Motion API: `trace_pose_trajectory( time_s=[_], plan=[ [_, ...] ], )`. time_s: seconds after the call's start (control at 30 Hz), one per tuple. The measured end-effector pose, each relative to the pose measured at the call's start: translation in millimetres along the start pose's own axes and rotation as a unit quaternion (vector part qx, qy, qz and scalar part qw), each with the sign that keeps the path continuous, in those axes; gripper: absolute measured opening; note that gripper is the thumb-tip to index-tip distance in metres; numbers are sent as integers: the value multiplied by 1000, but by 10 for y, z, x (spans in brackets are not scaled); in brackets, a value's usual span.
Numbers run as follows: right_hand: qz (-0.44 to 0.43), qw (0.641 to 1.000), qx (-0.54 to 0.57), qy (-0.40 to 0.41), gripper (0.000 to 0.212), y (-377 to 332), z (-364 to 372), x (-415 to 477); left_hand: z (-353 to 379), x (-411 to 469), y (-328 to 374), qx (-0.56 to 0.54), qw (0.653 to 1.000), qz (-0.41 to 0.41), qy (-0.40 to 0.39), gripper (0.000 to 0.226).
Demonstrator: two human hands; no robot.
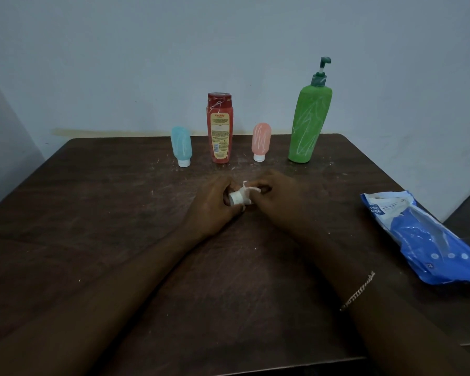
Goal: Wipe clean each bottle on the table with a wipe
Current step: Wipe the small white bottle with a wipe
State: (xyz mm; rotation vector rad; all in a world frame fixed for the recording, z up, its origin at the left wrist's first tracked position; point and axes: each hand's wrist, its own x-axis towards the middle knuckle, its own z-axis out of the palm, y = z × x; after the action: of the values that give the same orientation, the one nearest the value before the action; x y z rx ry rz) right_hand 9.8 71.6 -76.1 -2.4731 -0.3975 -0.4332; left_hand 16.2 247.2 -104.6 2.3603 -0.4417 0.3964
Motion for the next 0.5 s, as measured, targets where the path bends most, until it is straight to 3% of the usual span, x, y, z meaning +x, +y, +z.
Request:
trace_pose_trajectory(
  time_s=[0.23,0.5],
  plan=[
    [54,996,18,72,19,142,-105,41,-6,-3,-8,-2,1000,-3,-1,32],
    [-27,999,31,-6,14,22,46,-57,-6,-6,2,-19,1000,-16,0,34]
  ],
)
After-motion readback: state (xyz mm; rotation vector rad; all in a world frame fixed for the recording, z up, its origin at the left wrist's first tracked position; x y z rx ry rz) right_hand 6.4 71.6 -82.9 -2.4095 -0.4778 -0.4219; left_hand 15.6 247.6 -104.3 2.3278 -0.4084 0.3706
